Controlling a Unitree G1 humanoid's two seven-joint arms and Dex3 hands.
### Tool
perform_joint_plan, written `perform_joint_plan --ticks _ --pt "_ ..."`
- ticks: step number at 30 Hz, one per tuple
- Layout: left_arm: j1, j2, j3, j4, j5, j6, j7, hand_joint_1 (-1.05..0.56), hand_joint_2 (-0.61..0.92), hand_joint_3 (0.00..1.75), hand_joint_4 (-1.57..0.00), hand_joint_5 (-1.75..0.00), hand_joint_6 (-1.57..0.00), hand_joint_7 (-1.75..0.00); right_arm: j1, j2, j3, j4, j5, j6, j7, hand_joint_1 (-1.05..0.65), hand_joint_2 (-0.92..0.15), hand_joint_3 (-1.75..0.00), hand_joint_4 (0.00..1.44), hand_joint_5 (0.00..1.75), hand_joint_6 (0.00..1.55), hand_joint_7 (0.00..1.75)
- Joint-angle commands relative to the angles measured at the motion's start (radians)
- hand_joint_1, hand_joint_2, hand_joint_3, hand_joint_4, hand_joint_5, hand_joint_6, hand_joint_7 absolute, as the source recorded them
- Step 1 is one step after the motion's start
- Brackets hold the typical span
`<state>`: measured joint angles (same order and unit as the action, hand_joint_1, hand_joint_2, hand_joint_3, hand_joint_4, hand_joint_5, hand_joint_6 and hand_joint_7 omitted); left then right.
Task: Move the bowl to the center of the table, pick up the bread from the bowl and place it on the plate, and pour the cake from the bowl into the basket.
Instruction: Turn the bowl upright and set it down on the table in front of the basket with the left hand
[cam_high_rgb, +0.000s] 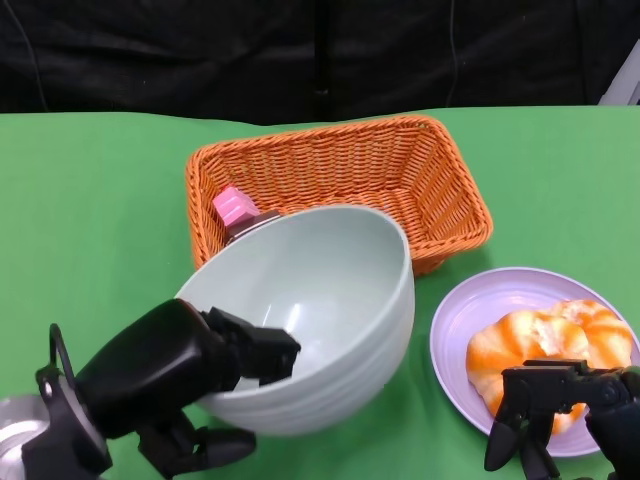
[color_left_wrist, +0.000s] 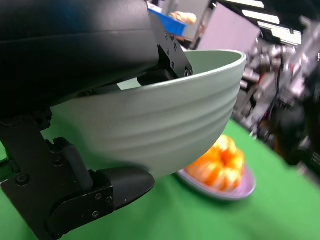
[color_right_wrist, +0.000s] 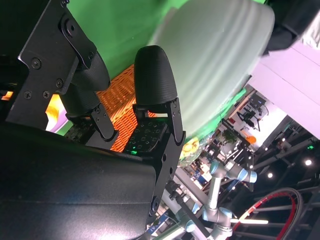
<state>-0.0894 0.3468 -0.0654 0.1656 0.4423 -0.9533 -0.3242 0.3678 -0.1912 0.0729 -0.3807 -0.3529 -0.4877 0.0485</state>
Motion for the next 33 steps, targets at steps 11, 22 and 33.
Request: perform_joint_plan --ticks 11,22,33 --pt "-0.044 0.123 -0.099 0.027 0.675 0.115 0.565 -0.1 0.48 0.8 -0.92 -1.75 -0.71 -1.75 0.008 0.007 -0.009 -0.008 0.004 -0.008 -0.022 0.28 -0.02 -1.75 1.08 1.7 1.02 1.37" --pt "-0.084 0.175 -0.265 0.087 0.741 0.279 0.716 -0.13 0.58 0.57 -0.93 -1.75 -0.7 -1.75 0.015 0.006 -0.011 -0.014 0.005 -0.013 -0.025 0.26 -0.02 -1.75 1.09 1.69 1.01 1.37" --pt "-0.064 0.255 -0.307 -0.008 0.39 0.302 0.315 -0.3 0.9 0.06 -0.68 -0.56 -0.67 -0.11 0.013 0.006 -0.009 -0.014 0.013 -0.012 -0.025 0.26 -0.03 -1.75 1.08 1.68 1.01 1.36"
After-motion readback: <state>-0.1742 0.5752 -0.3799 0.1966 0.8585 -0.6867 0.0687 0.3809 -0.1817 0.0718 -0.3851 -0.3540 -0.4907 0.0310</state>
